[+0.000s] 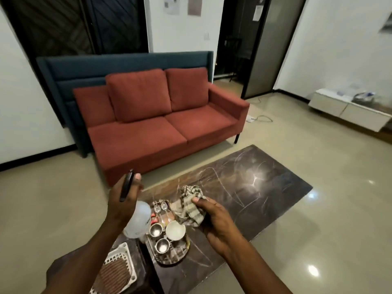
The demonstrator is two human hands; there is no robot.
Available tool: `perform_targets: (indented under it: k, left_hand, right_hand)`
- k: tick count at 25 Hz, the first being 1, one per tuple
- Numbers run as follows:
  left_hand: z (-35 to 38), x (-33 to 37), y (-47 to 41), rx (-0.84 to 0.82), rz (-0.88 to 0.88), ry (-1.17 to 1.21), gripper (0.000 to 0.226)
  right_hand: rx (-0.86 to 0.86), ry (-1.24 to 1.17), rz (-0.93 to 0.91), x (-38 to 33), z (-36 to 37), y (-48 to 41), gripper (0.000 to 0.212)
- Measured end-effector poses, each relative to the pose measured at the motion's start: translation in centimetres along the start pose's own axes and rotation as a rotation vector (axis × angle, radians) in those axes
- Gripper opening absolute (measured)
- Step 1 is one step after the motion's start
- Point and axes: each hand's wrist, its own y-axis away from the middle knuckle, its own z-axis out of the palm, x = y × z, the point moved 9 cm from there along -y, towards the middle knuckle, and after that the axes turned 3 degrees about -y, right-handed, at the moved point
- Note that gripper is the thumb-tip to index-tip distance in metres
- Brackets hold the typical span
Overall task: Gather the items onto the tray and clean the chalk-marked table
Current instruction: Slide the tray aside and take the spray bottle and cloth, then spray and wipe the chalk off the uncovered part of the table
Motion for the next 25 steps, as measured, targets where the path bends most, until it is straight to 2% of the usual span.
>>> perform_targets:
  k: [3,5,8,13,17,21,25]
  left_hand:
    - [6.3,4.4,1.0,-0.003,-0.086,0.254,0.037]
    - [11.3,6.7,0.7,-0.04,-0.156,0.341,0.037]
    - [19.0,10.3,-0.1,-0.163,-0.171,0.306,0.036]
    - [32.8,14.2,-1.6,-0.389,-0.081,0.132,0.04]
    - [41.4,13.5,-2.7,-0.409,-0.041,0.091,0.042]
    - [50.0,9.0,-4.3,-0.475,-0.075,-0.003,0.042]
    - [55.4,5.1,-7.0,-0.484,-0.121,-0.095,0.039]
  right_hand:
    - [0.024,-0.022,-0.089,-6.5,-6.3,3.3,0.038]
    - [0.032,-0.014,-0.163,-10.7,-10.5,5.2,0.037]
    - [0.071,-0.003,-0.226,-14.8,-16.4,6.6,0.036]
    - [0.147,-0.046,-0.263,-18.5,-26.4,5.3,0.038]
    - [0.266,-0.084,-0.227,-20.1,-34.2,0.8,0.037]
    - [0.379,-0.114,-0.202,-24.1,-41.5,-6.6,0.032]
    - [0.465,-0.154,-0.203,-29.5,-47.4,-15.5,0.033]
